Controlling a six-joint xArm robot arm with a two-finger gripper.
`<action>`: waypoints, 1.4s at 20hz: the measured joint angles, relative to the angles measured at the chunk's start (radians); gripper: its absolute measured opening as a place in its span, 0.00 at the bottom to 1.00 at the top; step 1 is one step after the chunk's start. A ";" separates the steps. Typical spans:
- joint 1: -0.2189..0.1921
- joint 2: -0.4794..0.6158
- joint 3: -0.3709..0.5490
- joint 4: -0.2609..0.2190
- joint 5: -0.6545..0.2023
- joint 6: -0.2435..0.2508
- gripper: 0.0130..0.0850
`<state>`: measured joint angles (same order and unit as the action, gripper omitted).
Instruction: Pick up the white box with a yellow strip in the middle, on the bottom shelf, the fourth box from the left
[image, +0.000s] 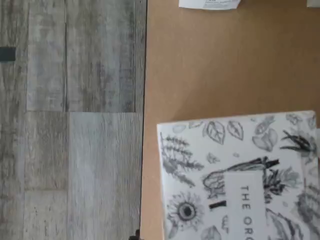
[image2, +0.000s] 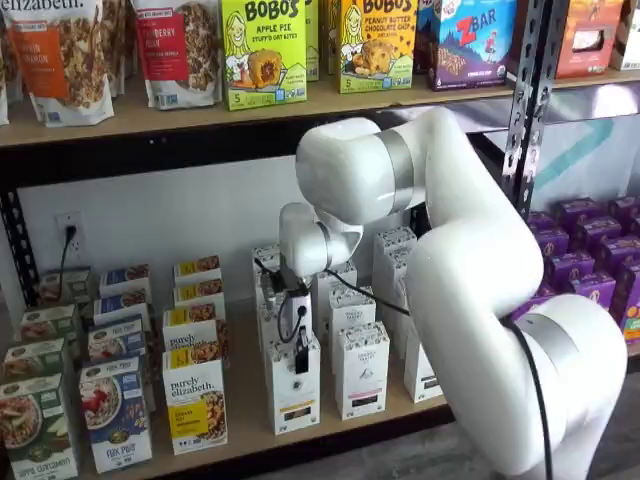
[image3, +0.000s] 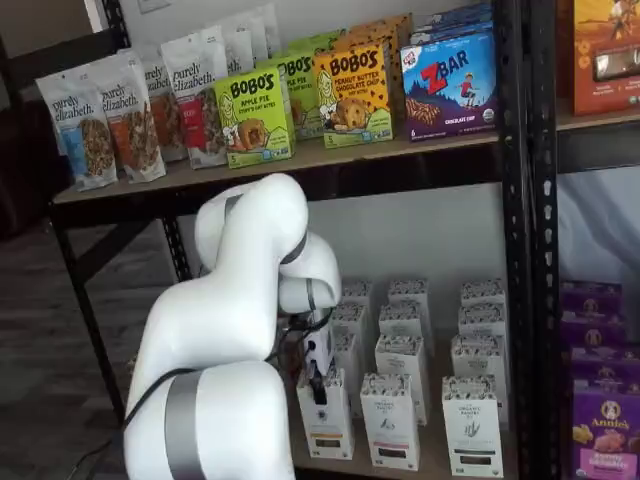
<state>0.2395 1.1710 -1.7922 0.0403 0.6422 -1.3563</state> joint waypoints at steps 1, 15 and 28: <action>0.001 0.002 0.002 0.004 -0.005 -0.002 1.00; 0.009 0.018 -0.005 -0.007 -0.022 0.015 0.72; 0.017 0.020 -0.005 -0.002 -0.004 0.019 0.72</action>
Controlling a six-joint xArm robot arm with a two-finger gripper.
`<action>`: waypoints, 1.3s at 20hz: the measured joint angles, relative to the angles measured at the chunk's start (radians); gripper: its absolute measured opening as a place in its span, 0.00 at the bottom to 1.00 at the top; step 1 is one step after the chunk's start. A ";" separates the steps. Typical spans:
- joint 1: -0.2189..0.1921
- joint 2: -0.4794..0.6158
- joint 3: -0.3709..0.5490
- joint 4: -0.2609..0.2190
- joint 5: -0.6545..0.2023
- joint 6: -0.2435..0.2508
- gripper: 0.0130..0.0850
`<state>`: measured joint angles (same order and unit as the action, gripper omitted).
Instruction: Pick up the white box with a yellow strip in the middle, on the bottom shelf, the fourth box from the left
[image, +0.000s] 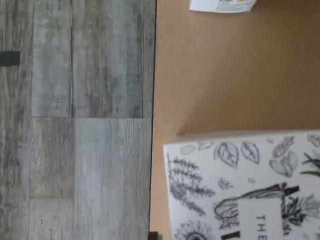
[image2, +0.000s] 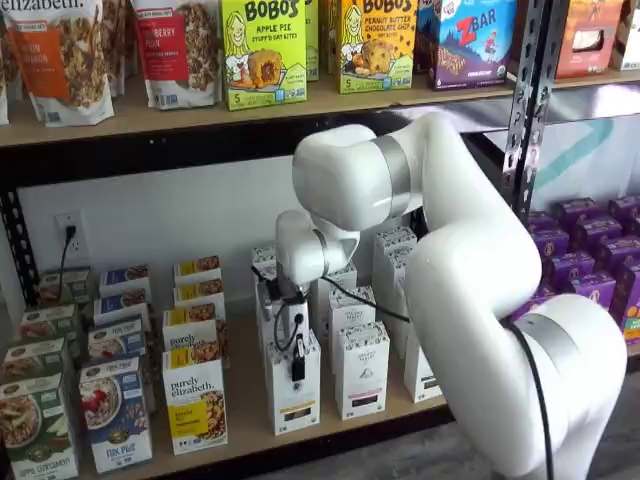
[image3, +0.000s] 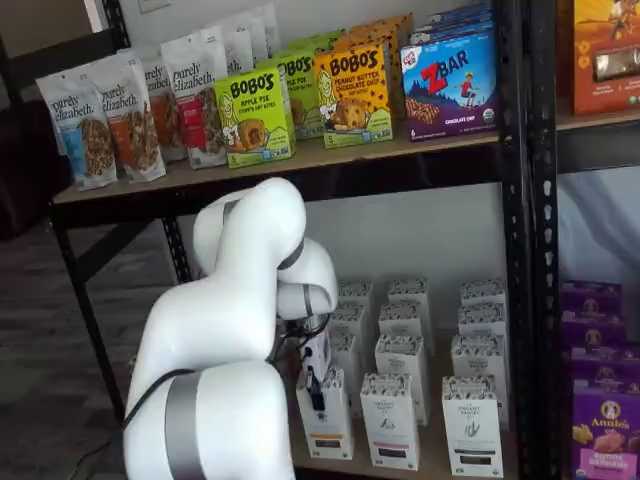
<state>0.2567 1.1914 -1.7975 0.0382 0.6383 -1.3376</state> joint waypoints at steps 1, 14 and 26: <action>0.001 0.000 0.001 -0.001 -0.003 0.002 0.72; 0.004 -0.013 0.022 0.004 -0.008 0.001 0.50; 0.021 -0.098 0.159 0.018 -0.041 0.004 0.50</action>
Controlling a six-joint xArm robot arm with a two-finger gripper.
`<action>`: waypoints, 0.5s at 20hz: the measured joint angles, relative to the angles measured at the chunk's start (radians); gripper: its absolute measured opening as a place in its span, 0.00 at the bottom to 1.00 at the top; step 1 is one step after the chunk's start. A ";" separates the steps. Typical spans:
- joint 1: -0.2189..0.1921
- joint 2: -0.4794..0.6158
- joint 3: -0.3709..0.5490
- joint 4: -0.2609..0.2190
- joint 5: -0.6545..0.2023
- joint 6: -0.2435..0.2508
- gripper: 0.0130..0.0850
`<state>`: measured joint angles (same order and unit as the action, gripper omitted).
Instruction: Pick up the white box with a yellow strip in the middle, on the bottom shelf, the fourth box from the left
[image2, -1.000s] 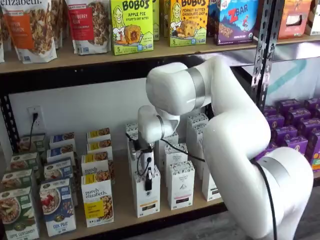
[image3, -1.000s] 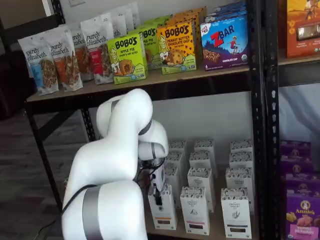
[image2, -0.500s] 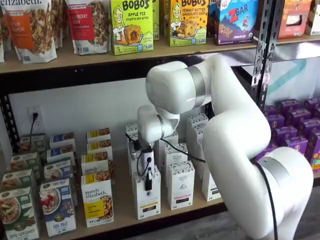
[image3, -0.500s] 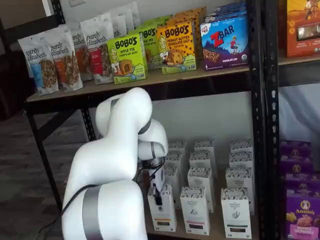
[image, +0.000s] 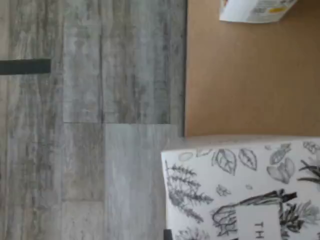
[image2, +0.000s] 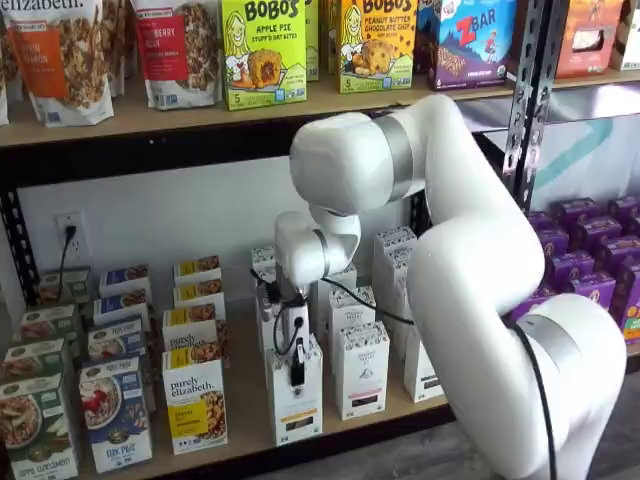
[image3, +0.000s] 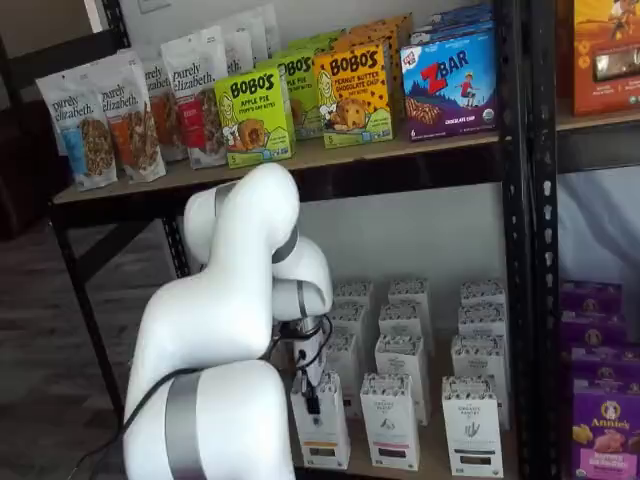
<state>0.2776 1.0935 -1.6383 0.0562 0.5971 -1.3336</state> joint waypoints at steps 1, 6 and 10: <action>0.002 -0.019 0.032 0.004 -0.016 -0.002 0.50; 0.008 -0.096 0.167 0.014 -0.086 -0.007 0.50; 0.014 -0.145 0.249 0.007 -0.128 0.003 0.50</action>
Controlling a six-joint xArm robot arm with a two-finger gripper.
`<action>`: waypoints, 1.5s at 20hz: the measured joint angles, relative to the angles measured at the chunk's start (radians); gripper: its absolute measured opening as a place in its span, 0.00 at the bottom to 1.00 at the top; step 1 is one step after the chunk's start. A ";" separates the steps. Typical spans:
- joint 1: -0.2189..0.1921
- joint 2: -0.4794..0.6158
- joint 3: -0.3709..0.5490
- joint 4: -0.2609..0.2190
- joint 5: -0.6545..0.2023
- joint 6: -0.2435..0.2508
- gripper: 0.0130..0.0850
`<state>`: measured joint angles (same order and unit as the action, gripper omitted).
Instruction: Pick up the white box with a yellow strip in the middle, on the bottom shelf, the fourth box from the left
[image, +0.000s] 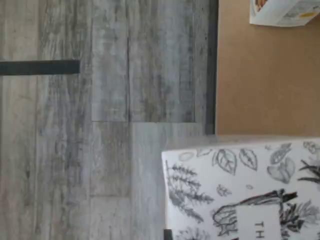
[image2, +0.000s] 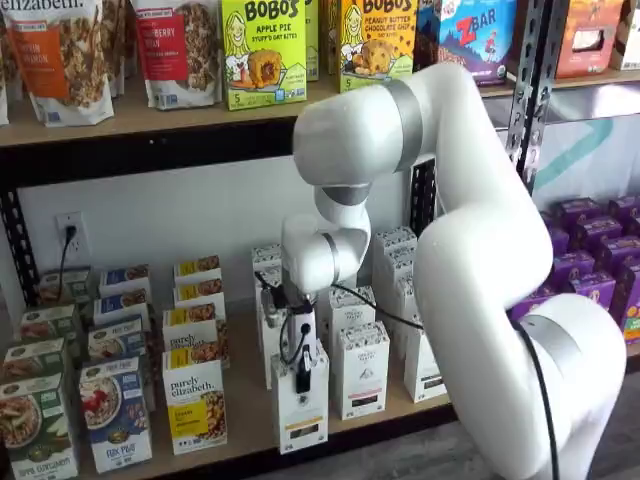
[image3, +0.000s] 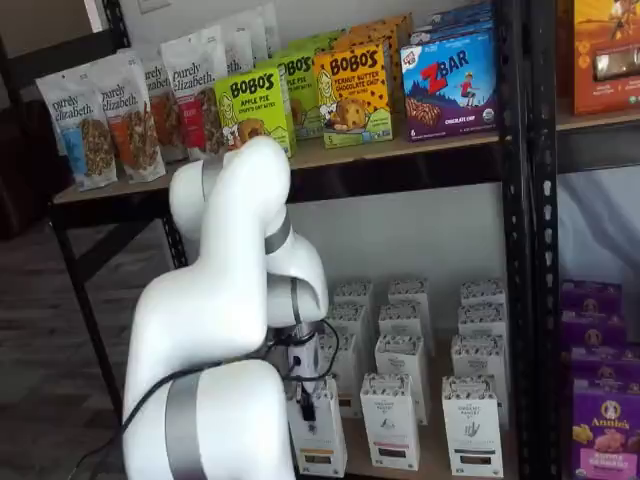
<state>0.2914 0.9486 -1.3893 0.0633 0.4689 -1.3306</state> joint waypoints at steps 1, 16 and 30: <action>0.003 -0.016 0.026 -0.003 -0.015 0.005 0.50; 0.040 -0.345 0.426 -0.098 -0.122 0.128 0.50; 0.091 -0.671 0.694 -0.112 -0.086 0.191 0.50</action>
<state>0.3820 0.2777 -0.6955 -0.0482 0.3825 -1.1392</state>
